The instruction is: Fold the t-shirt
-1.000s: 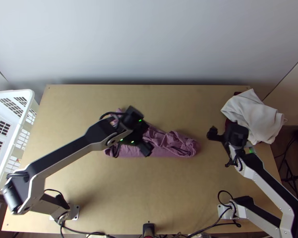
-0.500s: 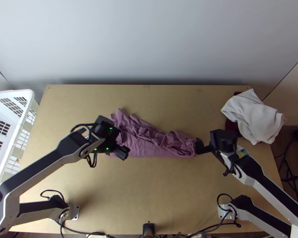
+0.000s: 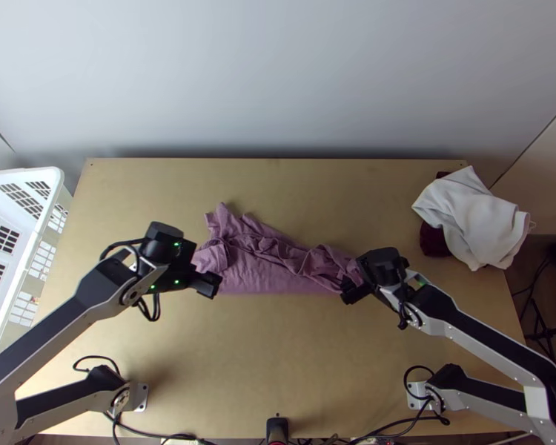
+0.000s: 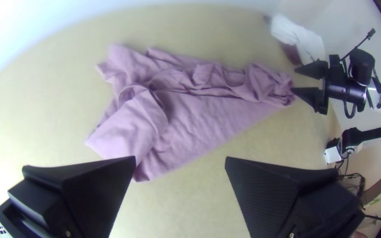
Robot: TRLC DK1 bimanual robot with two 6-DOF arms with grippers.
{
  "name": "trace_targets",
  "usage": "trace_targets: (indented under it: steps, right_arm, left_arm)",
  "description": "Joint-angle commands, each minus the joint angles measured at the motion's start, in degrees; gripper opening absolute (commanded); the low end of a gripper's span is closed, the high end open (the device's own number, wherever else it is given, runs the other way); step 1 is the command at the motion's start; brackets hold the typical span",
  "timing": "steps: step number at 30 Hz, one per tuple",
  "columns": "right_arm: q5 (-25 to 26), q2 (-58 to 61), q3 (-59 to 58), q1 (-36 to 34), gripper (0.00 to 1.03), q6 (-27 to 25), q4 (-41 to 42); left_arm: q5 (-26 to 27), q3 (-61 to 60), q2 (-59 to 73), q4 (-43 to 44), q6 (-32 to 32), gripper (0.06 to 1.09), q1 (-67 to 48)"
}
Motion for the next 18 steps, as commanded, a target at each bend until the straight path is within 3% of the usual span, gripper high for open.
trace_targets:
  steps: [1,5,13,18]
  right_arm:
    - [0.1,5.8,-2.1,1.1,0.68,-2.9,2.7]
    - [0.0,7.2,-4.0,0.6,0.05,-4.8,8.5]
    - [0.1,-2.2,-2.6,-2.0,0.05,-6.2,7.9]
    - [0.0,-10.3,8.9,-3.7,0.04,-5.4,-1.9]
  left_arm:
    - [0.0,-3.3,-5.0,0.0,0.0,1.04,2.6]
    - [0.1,-4.1,-5.2,0.0,0.0,1.04,3.0]
    - [0.1,-3.6,-5.3,0.4,0.0,1.04,3.3]
    - [0.1,-4.6,-5.3,0.2,0.1,1.04,3.3]
